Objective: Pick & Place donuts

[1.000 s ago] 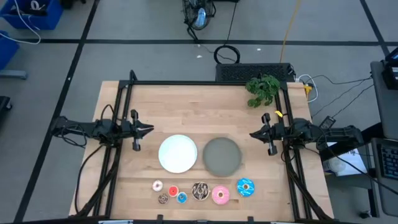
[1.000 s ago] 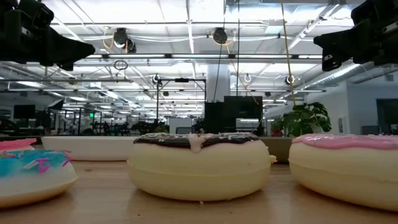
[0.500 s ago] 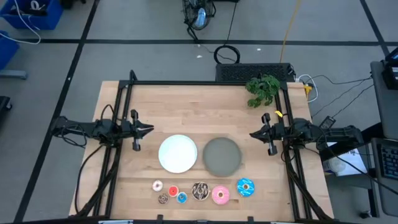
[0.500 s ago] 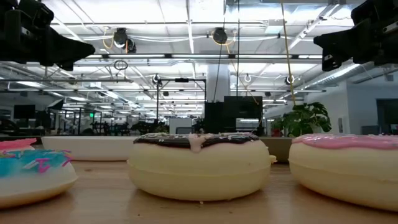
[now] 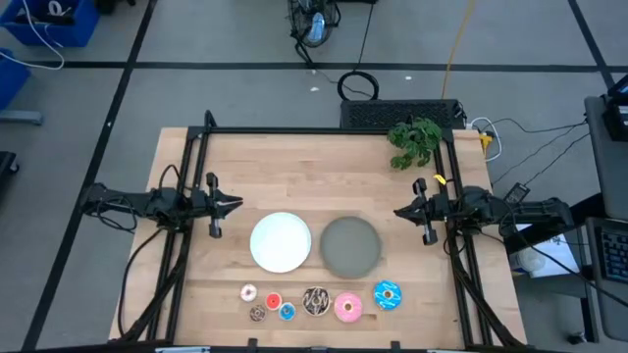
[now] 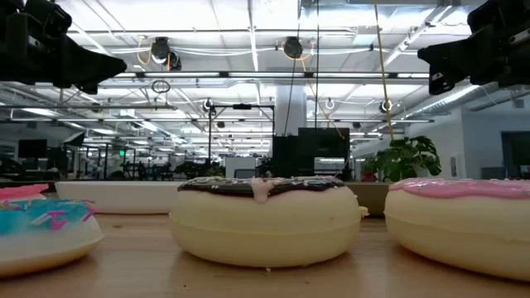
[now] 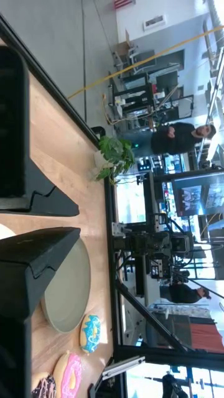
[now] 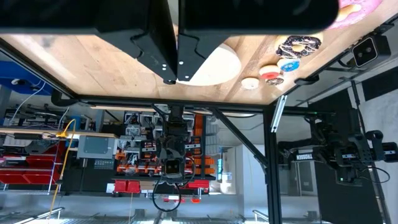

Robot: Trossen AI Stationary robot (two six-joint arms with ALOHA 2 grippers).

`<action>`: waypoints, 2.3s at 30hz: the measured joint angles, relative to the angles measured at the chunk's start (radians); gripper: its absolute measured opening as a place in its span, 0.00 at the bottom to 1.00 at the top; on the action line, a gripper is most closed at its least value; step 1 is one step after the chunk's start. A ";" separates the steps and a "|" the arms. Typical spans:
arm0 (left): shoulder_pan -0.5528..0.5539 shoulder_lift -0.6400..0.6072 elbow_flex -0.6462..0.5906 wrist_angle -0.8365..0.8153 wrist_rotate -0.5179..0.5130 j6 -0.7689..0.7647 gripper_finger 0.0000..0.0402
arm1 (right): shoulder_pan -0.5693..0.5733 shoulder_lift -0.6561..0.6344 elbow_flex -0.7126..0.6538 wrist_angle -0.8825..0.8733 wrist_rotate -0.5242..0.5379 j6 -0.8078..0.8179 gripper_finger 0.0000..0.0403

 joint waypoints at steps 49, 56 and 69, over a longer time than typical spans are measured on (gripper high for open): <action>0.000 0.000 0.000 0.000 0.000 0.000 0.12 | 0.000 0.000 0.000 0.000 0.000 0.000 0.00; 0.000 0.000 0.000 0.000 0.000 0.000 0.12 | 0.000 0.000 0.000 0.000 0.000 0.000 0.00; 0.000 0.000 0.000 0.002 0.000 0.149 0.12 | 0.000 0.000 0.000 0.005 0.000 0.000 0.00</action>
